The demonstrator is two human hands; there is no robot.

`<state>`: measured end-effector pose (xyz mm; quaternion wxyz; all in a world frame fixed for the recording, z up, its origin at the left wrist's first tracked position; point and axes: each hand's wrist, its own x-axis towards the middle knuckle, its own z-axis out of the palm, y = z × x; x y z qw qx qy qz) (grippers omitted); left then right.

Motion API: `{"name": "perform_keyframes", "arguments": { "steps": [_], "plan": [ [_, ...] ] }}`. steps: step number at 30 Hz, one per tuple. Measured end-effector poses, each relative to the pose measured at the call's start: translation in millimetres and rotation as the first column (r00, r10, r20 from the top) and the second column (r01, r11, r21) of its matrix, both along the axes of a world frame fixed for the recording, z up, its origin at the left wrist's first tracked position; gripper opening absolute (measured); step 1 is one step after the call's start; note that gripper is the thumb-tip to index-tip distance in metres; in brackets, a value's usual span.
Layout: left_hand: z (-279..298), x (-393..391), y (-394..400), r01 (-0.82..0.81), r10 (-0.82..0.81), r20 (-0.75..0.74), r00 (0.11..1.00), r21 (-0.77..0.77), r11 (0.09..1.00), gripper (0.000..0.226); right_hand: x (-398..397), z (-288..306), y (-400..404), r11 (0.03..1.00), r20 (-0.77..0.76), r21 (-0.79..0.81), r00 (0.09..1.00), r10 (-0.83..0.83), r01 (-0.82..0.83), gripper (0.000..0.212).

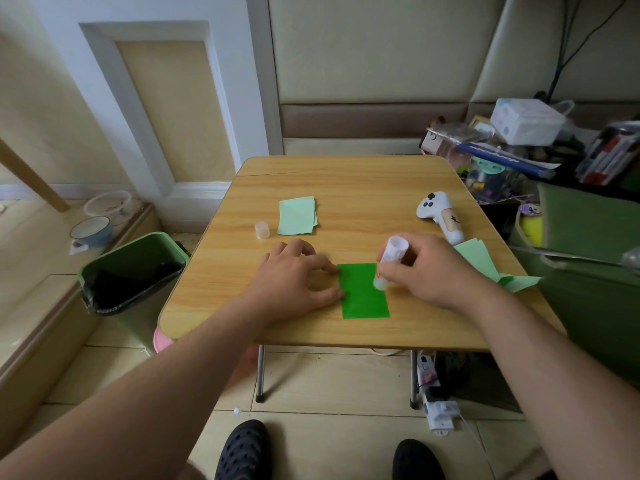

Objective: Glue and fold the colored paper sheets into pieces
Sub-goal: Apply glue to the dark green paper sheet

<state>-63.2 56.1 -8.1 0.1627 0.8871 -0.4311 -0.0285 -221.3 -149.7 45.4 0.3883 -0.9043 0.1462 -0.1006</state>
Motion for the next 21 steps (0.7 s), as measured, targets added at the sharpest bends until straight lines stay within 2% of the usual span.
{"name": "perform_keyframes", "arguments": {
  "steps": [2,7,12,16,19,21],
  "plan": [
    [0,0,1,0.007,-0.007,0.005,1.0,0.003,1.0,0.064,1,-4,2,1.0,-0.043,-0.02,0.999,0.014,-0.014,0.007],
    [-1,1,0,-0.005,0.004,-0.015,1.0,-0.054,0.999,0.031,5,-12,13,0.997,-0.052,-0.072,0.998,0.018,-0.022,0.015],
    [-3,0,-1,-0.017,0.018,0.004,1.0,-0.052,0.999,0.026,13,-13,40,0.98,-0.053,-0.158,0.992,0.113,-0.12,0.026],
    [-2,0,-1,-0.024,0.025,0.003,1.0,-0.047,0.999,0.026,14,-13,49,0.975,-0.107,-0.123,0.979,0.171,-0.184,0.026],
    [-1,0,-1,-0.011,0.011,0.004,1.0,-0.047,0.999,0.028,12,-8,43,0.99,-0.052,-0.062,0.991,0.122,-0.125,0.022],
    [-1,0,0,-0.006,0.006,0.003,1.0,-0.056,0.998,0.028,11,-5,37,0.995,-0.019,-0.075,0.997,0.07,-0.071,0.02]
  ]
}}
